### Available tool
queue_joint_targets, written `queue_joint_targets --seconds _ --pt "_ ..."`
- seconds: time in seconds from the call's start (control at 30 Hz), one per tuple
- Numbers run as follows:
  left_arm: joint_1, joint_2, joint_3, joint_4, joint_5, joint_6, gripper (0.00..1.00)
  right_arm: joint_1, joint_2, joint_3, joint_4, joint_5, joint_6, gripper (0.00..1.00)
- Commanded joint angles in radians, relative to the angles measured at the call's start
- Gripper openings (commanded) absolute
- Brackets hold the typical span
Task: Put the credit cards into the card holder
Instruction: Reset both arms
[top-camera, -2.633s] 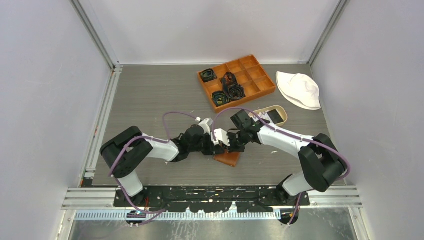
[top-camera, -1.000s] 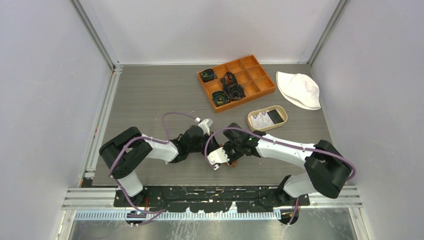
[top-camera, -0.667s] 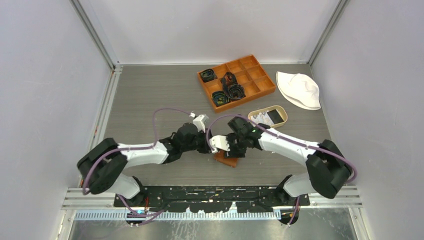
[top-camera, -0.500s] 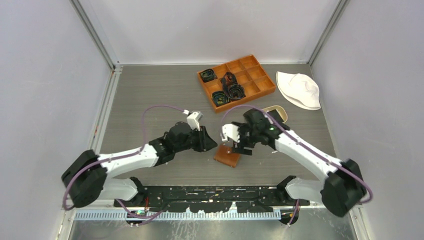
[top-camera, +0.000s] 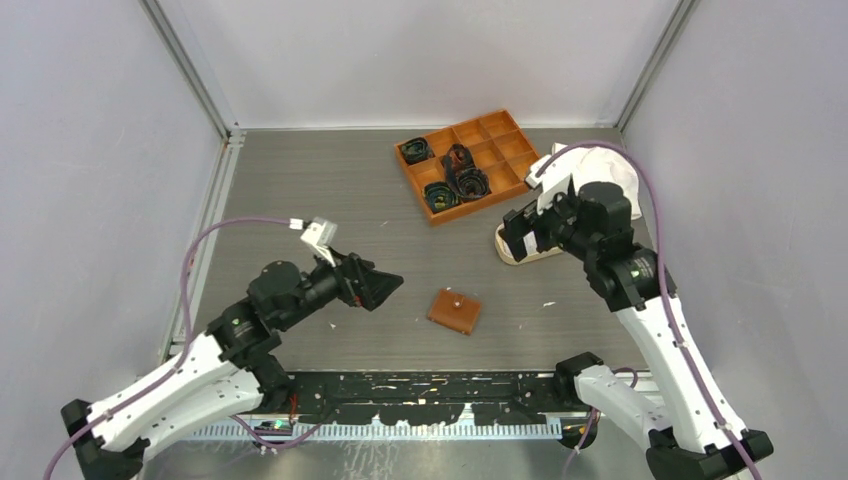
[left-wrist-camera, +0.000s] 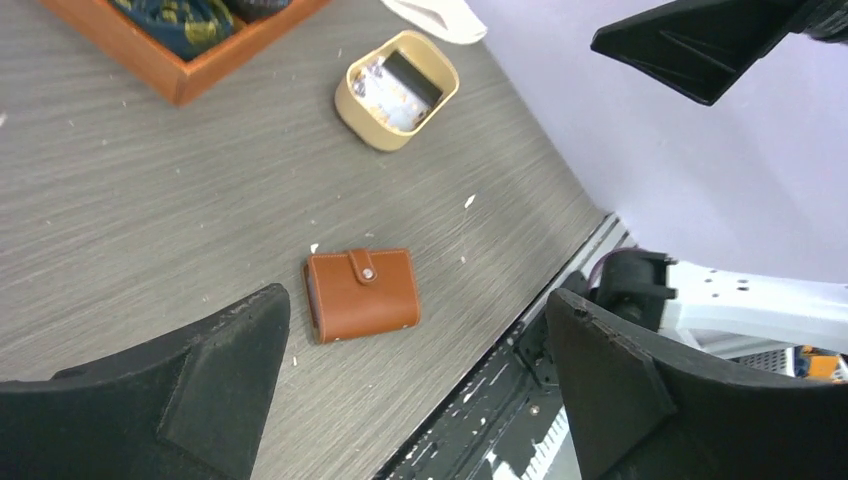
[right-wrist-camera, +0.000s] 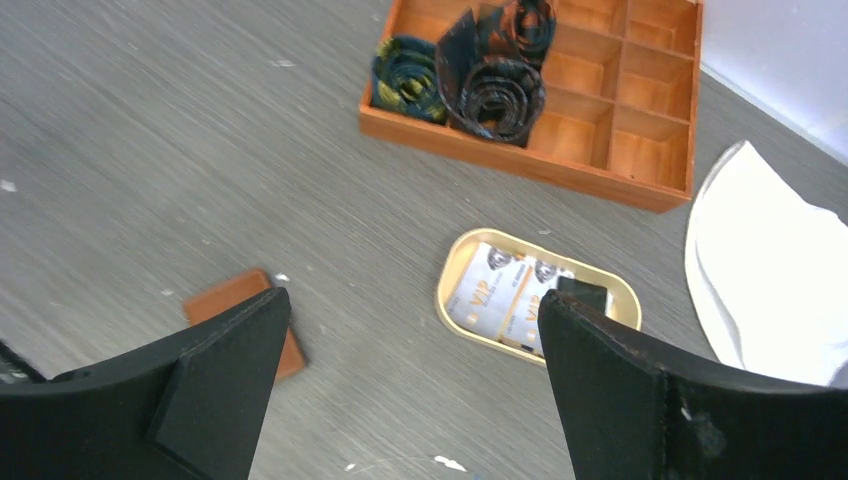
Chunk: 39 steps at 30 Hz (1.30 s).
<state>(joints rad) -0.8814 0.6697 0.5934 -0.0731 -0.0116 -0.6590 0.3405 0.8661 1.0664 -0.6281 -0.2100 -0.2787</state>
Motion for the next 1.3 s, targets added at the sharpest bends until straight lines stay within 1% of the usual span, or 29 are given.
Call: queue_joint_targets --seconds 0.0,0.03,0.07,0.13,0.17,0.27,0.37,0.47,0.7,0.97,1.27 --pt "0.004 -0.125 0.107 -0.131 -0.035 0.036 0.99 -0.001 -0.024 0.165 -0.094 -0.085 0.146 0.99" --pt "0.005 -0.144 0.123 -0.15 -0.026 0.037 0.99 -0.001 -0.026 0.189 -0.101 -0.1 0.168 0.99" --pt "0.005 -0.16 0.136 -0.167 -0.017 0.038 0.99 -0.002 -0.029 0.208 -0.096 -0.097 0.229 0.99" --pt "0.003 -0.183 0.164 -0.208 0.001 0.038 0.99 -0.002 -0.033 0.239 -0.074 -0.016 0.361 0.99" --pt "0.004 -0.193 0.175 -0.225 0.006 0.038 0.99 -0.002 -0.039 0.251 -0.072 0.033 0.392 0.99" --pt "0.004 -0.218 0.193 -0.262 0.007 0.039 0.99 -0.007 -0.063 0.274 -0.07 0.155 0.467 0.99" --pt "0.004 -0.237 0.204 -0.285 0.006 0.045 0.99 -0.016 -0.08 0.287 -0.081 0.181 0.488 1.0" --pt "0.004 -0.251 0.222 -0.315 0.003 0.052 0.99 -0.024 -0.085 0.29 -0.085 0.168 0.493 0.99" --pt "0.003 -0.298 0.237 -0.369 -0.019 0.07 0.99 -0.047 -0.093 0.258 -0.073 0.077 0.497 0.99" --pt "0.004 -0.317 0.209 -0.375 -0.021 0.071 1.0 -0.075 -0.094 0.252 -0.071 0.044 0.503 0.99" --pt "0.004 -0.326 0.212 -0.401 -0.028 0.094 1.0 -0.095 -0.088 0.245 -0.06 0.031 0.503 0.99"
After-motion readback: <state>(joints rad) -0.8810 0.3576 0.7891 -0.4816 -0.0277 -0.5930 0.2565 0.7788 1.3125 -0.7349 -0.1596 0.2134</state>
